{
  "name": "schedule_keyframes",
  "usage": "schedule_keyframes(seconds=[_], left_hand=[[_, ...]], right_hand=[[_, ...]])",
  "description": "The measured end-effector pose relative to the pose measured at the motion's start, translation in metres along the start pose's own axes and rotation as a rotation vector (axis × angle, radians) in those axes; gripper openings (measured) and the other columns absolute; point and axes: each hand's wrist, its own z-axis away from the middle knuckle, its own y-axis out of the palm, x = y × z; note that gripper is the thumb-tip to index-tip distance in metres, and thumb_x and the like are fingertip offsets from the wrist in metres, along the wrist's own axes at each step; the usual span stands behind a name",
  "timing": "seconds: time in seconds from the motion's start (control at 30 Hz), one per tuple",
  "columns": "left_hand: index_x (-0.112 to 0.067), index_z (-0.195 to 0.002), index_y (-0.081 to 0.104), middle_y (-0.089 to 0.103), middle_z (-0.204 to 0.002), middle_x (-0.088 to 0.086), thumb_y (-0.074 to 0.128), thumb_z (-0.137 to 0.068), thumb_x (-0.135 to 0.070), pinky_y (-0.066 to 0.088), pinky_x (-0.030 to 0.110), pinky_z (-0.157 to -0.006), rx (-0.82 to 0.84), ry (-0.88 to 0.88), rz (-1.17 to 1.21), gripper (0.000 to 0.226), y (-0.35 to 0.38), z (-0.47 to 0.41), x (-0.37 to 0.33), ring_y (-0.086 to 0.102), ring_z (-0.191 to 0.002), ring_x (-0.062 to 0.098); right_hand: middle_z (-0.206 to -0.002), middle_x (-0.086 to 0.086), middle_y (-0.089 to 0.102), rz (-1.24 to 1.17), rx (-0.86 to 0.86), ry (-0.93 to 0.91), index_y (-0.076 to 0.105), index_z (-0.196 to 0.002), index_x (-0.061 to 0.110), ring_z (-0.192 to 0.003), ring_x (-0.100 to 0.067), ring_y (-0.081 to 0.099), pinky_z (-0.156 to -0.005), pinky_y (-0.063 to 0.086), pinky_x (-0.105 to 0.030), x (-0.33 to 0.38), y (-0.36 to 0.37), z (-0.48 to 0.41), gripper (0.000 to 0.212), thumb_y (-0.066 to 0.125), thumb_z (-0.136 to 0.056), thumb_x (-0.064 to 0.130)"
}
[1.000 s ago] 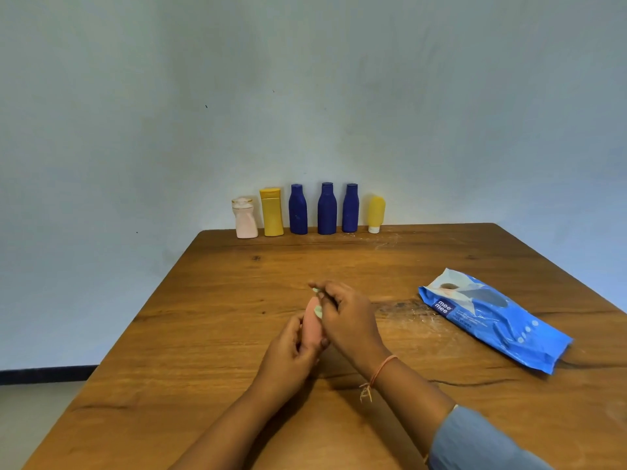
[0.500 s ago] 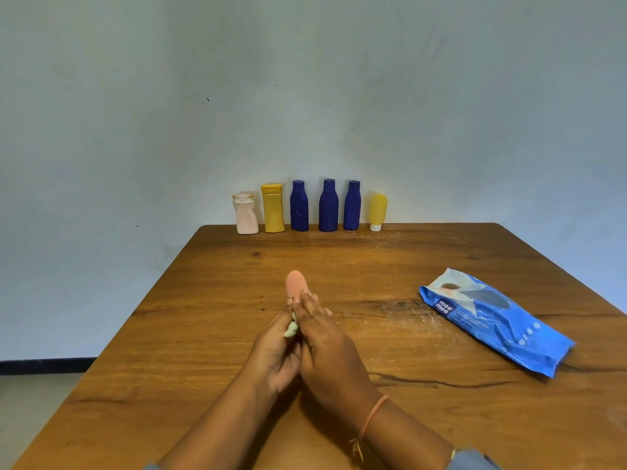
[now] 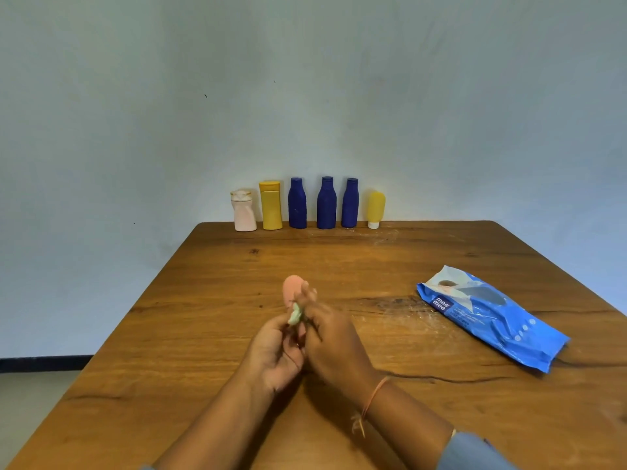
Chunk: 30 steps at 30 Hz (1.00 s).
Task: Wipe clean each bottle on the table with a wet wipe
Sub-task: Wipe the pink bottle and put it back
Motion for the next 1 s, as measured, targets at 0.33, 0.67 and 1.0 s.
schedule_keyframes(seconds=[0.33, 0.67, 1.0], left_hand=[[-0.002, -0.105, 0.061, 0.070, -0.076, 0.013, 0.052, -0.088, -0.014, 0.057, 0.029, -0.059, -0.068, -0.018, -0.323, 0.023, -0.001, 0.006, 0.003, 0.067, -0.061, 0.019], [0.000, -0.101, 0.060, 0.070, -0.067, 0.014, 0.042, -0.096, -0.029, 0.056, 0.032, -0.053, -0.168, -0.005, -0.020, 0.034, 0.014, 0.011, -0.007, 0.068, -0.056, 0.022], [-0.001, -0.096, 0.058, 0.069, -0.079, 0.015, 0.037, -0.098, -0.035, 0.050, 0.032, -0.090, -0.196, 0.040, 0.110, 0.040, 0.025, 0.012, -0.014, 0.063, -0.080, 0.022]], right_hand=[[-0.139, 0.005, 0.041, -0.255, -0.120, 0.150, 0.042, -0.135, 0.011, -0.125, -0.003, 0.041, -0.106, 0.034, -0.017, -0.009, -0.015, -0.006, 0.040, 0.041, -0.095, 0.001], [-0.128, 0.008, 0.052, -0.266, -0.017, 0.095, 0.057, -0.125, 0.012, -0.122, -0.001, 0.046, -0.103, 0.036, -0.016, -0.009, 0.004, 0.015, 0.038, 0.047, -0.091, -0.001], [-0.116, 0.003, 0.064, -0.569, -0.375, 0.235, 0.061, -0.118, 0.012, -0.099, -0.001, 0.061, -0.079, 0.050, -0.014, 0.009, -0.013, -0.002, 0.029, 0.046, -0.094, 0.003]])
